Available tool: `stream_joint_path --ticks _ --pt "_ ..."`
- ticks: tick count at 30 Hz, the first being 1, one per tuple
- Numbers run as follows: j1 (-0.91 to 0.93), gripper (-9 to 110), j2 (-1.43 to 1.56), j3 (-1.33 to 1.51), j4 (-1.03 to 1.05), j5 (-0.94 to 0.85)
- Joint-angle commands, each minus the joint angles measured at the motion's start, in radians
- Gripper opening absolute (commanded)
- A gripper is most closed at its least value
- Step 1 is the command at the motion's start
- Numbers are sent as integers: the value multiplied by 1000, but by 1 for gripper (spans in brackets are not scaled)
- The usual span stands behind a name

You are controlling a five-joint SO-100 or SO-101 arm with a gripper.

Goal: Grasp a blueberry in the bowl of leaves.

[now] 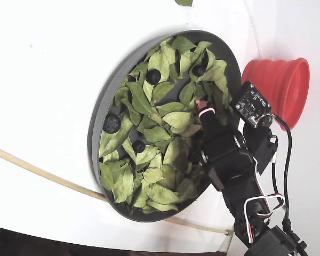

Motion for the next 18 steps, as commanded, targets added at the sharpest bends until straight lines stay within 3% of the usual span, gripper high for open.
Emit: stream_joint_path --ticks 1,18 --pt "21 10 141 -5 -12 -15" --pt "28 10 242 26 -12 -37"
